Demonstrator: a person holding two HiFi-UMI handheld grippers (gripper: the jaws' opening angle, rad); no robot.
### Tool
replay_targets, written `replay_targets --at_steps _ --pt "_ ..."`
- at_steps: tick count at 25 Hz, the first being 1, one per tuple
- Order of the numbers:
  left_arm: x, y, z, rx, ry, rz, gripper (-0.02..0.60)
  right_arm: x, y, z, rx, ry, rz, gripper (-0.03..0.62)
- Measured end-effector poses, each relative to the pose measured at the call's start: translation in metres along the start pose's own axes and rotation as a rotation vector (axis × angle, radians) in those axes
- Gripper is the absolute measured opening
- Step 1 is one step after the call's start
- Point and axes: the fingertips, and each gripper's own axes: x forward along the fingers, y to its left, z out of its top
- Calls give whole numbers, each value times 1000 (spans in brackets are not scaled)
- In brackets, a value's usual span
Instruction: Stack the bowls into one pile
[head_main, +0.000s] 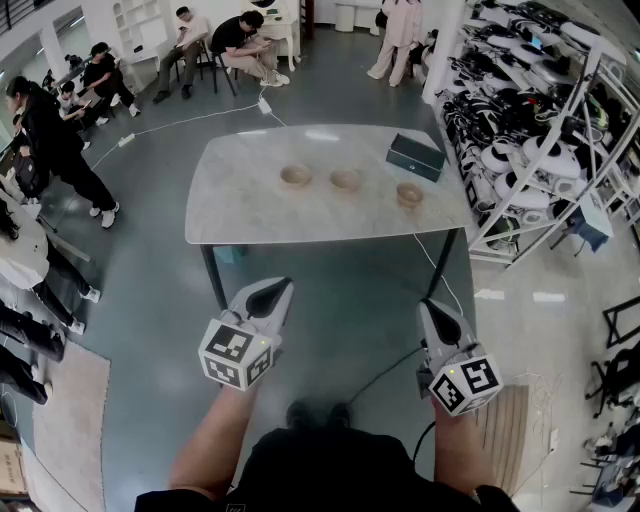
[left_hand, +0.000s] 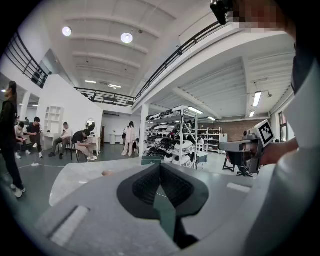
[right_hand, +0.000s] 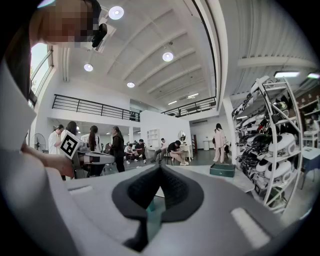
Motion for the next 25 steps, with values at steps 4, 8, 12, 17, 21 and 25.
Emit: replay_targets --at_steps 4,8,12,17,21,25 --pt "9 -9 2 7 4 3 10 -5 -15 2 0 -5 0 0" --pt "11 -18 -1 -5 5 16 11 -13 -25 -2 5 -8 -1 0" --pt "14 -34 -6 -16 13 32 11 -32 -40 -8 28 -13 -2 0" --pt "15 -59 -4 -12 7 36 11 -58 -51 -17 75 -11 19 2" --pt "21 -71 -6 -22 10 29 10 -66 -54 -25 89 -5 34 2" --pt "24 -70 -6 -18 15 26 10 -65 -54 -30 97 7 40 2"
